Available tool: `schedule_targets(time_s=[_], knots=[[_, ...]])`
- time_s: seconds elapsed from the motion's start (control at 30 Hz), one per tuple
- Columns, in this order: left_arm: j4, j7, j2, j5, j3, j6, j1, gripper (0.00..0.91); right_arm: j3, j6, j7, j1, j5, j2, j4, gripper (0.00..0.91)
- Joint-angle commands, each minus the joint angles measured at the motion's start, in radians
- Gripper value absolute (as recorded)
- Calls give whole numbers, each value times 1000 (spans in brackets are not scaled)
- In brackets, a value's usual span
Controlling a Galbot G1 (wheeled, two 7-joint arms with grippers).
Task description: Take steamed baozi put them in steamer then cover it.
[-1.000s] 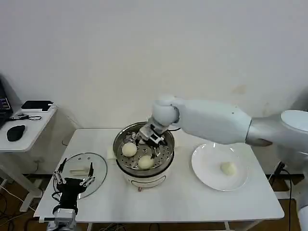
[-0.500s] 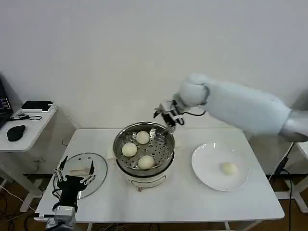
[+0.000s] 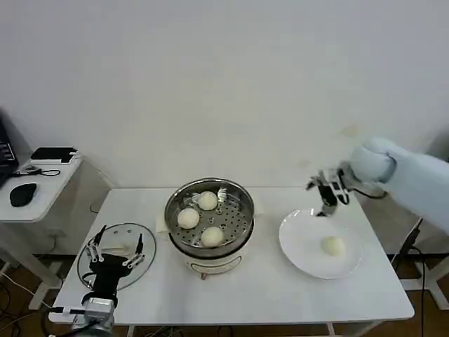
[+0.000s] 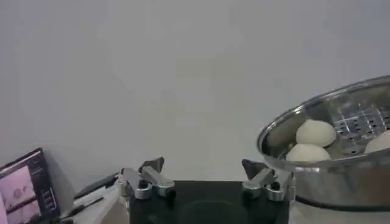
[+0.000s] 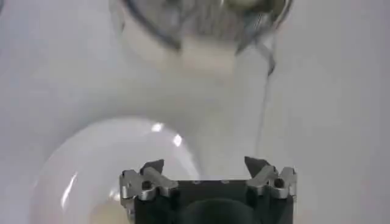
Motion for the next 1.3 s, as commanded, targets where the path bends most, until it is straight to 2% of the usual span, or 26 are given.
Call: schedule_targets(time_s=[0.03,0.77,0.87,0.9,1.07,1.2,1.3], knots=[[3,2,10,-2,1,4,-2,907,255,40,-9,-376,-145,-104,-109,907],[2,2,-4,-2,-23,3,15,907,299,64,-4,-410,-203,114,-300,897],[2,2,-4,-3,-25,3,14,907,296,66,-3,-409,-209,133,-325,867],[3,2,-4,-3,-25,4,15,907,294,66,-9,-410,-213,136,-328,826],[5,2,-5,-3,-25,3,14,907,292,63,-14,-414,-219,139,-329,746],[5,1,-8,-2,-22,3,12,907,293,60,-15,-409,-219,138,-330,625],[4,1,-10,-2,-21,3,13,907,294,56,-13,-402,-217,135,-326,605]])
